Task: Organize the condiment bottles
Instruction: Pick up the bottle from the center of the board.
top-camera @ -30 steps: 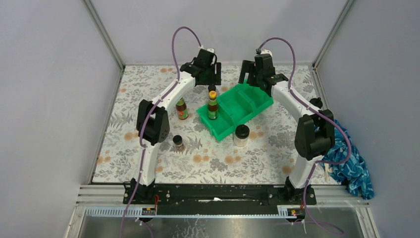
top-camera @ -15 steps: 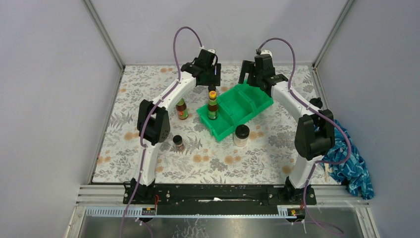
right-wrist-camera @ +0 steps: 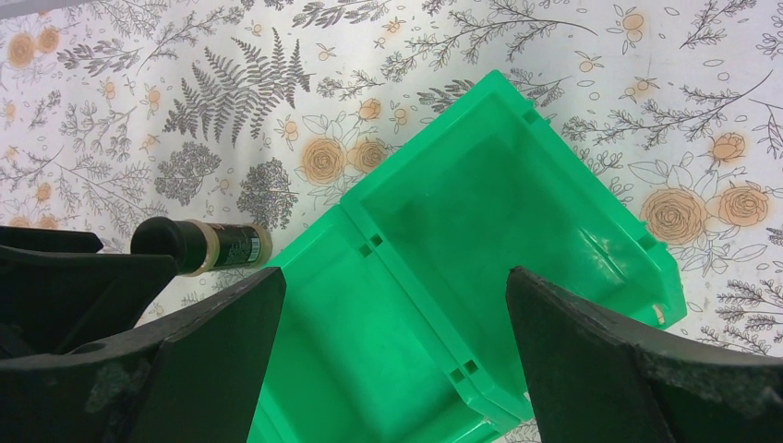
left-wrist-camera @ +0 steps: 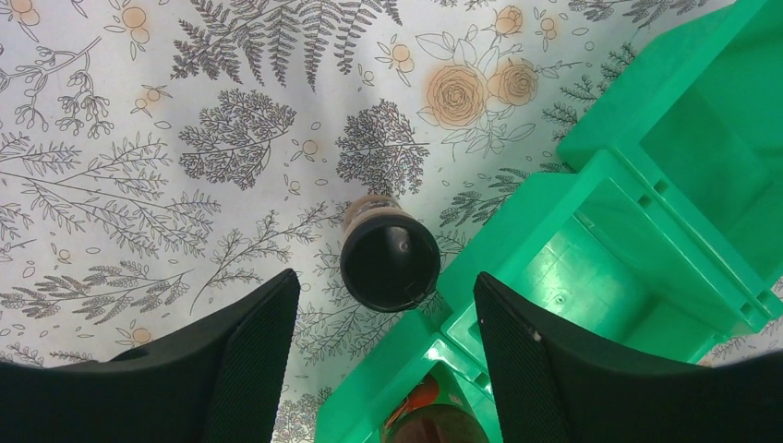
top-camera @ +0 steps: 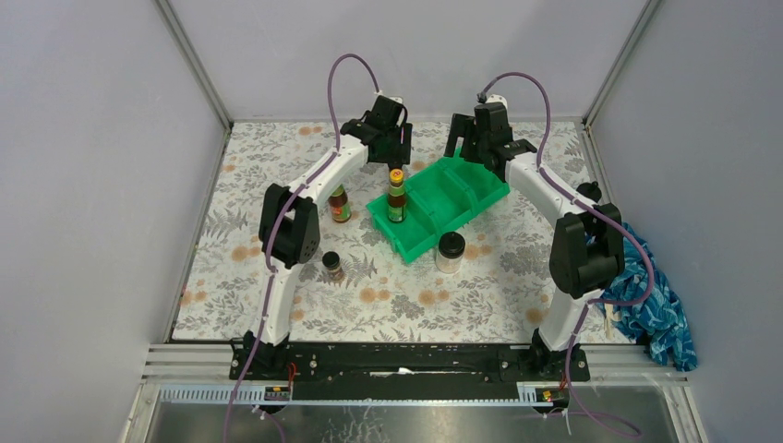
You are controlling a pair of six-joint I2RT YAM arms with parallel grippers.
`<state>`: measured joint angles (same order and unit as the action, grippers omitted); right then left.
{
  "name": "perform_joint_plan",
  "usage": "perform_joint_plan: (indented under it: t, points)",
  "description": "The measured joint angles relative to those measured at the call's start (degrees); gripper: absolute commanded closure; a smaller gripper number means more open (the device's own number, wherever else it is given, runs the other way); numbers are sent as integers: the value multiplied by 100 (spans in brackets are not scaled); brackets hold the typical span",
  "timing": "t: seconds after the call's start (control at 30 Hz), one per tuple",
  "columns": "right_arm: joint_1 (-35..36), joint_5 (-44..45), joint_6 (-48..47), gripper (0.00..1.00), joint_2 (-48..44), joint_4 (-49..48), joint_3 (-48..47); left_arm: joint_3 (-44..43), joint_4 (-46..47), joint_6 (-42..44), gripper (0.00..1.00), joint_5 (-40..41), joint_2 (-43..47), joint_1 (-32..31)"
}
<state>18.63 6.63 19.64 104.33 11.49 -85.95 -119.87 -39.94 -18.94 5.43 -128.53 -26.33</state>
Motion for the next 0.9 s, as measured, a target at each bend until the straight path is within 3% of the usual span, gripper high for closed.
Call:
perform_joint_plan:
  t: [0.9]
  points:
    - [0, -2, 17, 2, 0, -22, 0, -17, -13, 72, 29, -4, -140, 0]
